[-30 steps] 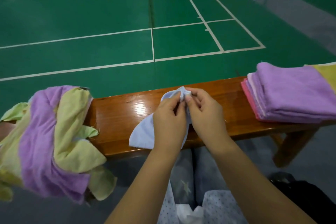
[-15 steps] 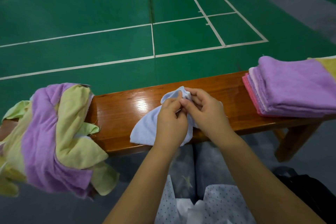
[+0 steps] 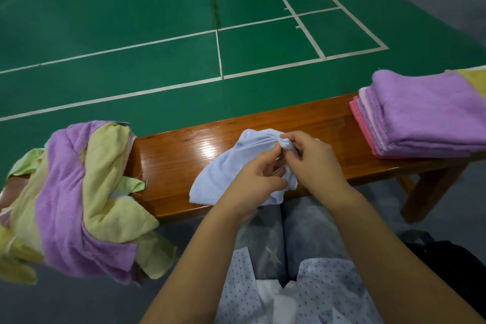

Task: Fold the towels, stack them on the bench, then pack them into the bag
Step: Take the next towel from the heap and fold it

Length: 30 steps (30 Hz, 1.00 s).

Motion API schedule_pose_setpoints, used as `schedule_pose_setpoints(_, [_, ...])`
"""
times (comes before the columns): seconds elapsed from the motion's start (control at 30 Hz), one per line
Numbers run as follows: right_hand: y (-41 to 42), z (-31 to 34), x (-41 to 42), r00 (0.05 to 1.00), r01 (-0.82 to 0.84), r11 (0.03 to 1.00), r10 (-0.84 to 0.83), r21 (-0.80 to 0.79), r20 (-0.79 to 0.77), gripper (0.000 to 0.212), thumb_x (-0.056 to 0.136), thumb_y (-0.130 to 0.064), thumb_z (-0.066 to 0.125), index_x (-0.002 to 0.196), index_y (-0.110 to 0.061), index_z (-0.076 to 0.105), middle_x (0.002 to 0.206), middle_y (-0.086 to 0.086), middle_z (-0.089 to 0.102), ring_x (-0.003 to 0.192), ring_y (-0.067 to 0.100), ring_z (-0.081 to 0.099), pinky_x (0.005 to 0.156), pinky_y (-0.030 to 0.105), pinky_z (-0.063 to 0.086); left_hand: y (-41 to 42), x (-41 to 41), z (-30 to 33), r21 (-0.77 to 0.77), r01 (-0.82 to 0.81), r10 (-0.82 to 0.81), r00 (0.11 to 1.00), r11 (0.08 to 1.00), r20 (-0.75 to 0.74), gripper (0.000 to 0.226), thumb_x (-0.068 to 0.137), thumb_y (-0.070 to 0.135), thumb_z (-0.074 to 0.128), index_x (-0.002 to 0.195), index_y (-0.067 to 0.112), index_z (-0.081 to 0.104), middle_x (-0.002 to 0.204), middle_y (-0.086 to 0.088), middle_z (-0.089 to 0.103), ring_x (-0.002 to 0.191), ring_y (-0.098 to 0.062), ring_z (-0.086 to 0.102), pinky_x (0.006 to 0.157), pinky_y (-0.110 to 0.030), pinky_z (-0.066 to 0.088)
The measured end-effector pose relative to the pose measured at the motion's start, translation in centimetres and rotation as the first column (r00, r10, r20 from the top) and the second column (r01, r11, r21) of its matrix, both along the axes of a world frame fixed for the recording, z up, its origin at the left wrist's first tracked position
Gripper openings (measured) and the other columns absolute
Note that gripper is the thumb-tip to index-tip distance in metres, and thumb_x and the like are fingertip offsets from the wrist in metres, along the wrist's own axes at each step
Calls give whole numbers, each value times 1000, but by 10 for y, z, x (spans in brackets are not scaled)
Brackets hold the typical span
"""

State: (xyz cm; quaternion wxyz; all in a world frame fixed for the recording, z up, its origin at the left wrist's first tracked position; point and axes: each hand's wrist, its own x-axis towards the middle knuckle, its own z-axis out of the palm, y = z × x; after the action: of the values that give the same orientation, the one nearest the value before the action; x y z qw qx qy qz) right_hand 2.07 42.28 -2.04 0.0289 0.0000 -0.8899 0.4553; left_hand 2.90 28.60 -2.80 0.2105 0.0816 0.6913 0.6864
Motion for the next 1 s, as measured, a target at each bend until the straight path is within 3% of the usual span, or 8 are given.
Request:
schedule_pose_setpoints(0.1, [10, -2, -1, 999, 2, 978, 8, -209, 45, 20, 92, -9, 54, 109, -14, 63, 98, 0, 69, 94, 15, 64, 85, 40, 54, -14, -8, 0, -105, -166, 158, 984, 980, -81, 50, 88, -13, 51, 127, 18, 55, 119, -2, 64, 100, -4, 65, 89, -22, 53])
schedule_pose_setpoints(0.2, [16, -7, 1, 999, -6, 957, 21, -291, 49, 19, 91, -5, 52, 103, -14, 63, 96, 2, 68, 95, 17, 64, 84, 38, 54, -47, -29, -8, -373, -459, 295, 859, 806, -419, 55, 87, 4, 65, 136, 23, 47, 121, -1, 56, 95, -9, 61, 83, -28, 54])
schedule_pose_setpoints(0.3, [18, -8, 2, 997, -36, 936, 59, -350, 57, 20, 91, -1, 51, 102, -13, 62, 96, 1, 68, 94, 13, 64, 79, 27, 52, -72, -53, -20, -667, -337, 26, 903, 664, -430, 82, 84, 20, 73, 150, 27, 25, 147, -1, 33, 131, -17, 38, 108, -35, 36])
schedule_pose_setpoints(0.4, [19, -6, 2, 994, -58, 918, 89, -393, 61, 20, 91, 1, 51, 103, -10, 63, 96, -1, 68, 91, 6, 64, 78, 21, 52, -70, -71, -26, -769, -163, -214, 907, 618, -363, 90, 81, 23, 75, 152, 29, 20, 157, 0, 22, 142, -17, 23, 109, -28, 23])
schedule_pose_setpoints(0.57, [29, -5, 3, 995, -63, 905, 91, -421, 46, 19, 91, 1, 52, 101, -11, 63, 96, -4, 68, 89, -1, 63, 77, 17, 52, -62, -87, -23, -785, -199, -273, 864, 587, -423, 40, 84, 10, 67, 123, 18, 62, 121, -2, 64, 110, -22, 57, 91, -30, 45])
schedule_pose_setpoints(0.67, [37, 0, 1, 996, -53, 893, 78, -447, 39, 17, 92, -5, 54, 101, -17, 62, 99, -3, 68, 90, -1, 63, 76, 16, 51, -67, -90, -8, -787, -221, -268, 858, 576, -437, 10, 87, 14, 64, 96, 16, 68, 96, -1, 66, 90, -22, 58, 82, -40, 50])
schedule_pose_setpoints(0.8, [43, 25, -12, 998, -65, 891, 57, -449, -32, 19, 93, -9, 56, 95, -28, 62, 97, -10, 68, 91, 3, 64, 77, 19, 53, -83, -92, 35, -682, -259, -191, 839, 683, -510, 6, 86, 14, 67, 85, 19, 64, 86, 2, 60, 84, -19, 58, 81, -39, 50])
schedule_pose_setpoints(1.0, [42, 116, -53, 967, -159, 900, 61, -405, -246, 24, 93, -4, 53, 93, -26, 60, 92, -10, 67, 84, 0, 61, 83, 26, 49, -94, -90, 144, -315, -354, 64, 748, 881, -661, 11, 80, 29, 68, 75, 21, 62, 74, -1, 57, 70, -11, 46, 65, -29, 37])
